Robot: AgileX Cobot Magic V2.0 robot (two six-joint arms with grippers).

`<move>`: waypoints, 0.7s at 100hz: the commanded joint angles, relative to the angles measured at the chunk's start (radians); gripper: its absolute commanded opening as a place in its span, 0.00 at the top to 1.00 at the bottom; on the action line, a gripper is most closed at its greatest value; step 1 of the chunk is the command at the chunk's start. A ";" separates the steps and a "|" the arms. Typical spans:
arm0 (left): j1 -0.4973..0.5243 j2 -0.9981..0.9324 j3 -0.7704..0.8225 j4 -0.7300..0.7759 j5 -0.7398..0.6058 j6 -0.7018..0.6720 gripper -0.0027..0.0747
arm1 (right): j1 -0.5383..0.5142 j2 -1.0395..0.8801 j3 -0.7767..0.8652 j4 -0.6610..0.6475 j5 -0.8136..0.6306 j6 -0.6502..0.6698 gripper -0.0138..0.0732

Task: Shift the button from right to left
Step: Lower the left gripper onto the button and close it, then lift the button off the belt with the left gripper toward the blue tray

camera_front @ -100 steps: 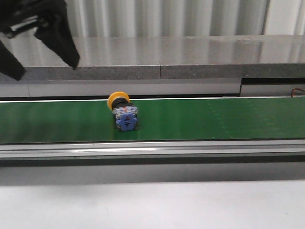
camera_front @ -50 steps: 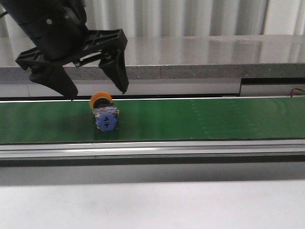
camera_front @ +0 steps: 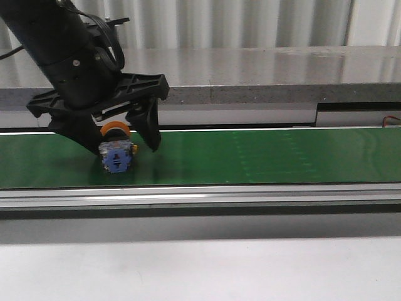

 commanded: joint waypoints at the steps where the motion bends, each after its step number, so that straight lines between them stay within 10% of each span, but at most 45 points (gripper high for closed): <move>1: -0.007 -0.041 -0.029 0.004 -0.021 -0.010 0.53 | -0.002 0.000 -0.026 0.029 -0.068 -0.009 0.92; 20: -0.005 -0.090 -0.029 0.074 0.003 -0.010 0.99 | -0.002 0.000 -0.026 0.029 -0.068 -0.009 0.92; 70: 0.334 -0.391 -0.018 0.232 0.203 0.101 0.99 | -0.002 0.000 -0.026 0.029 -0.068 -0.009 0.92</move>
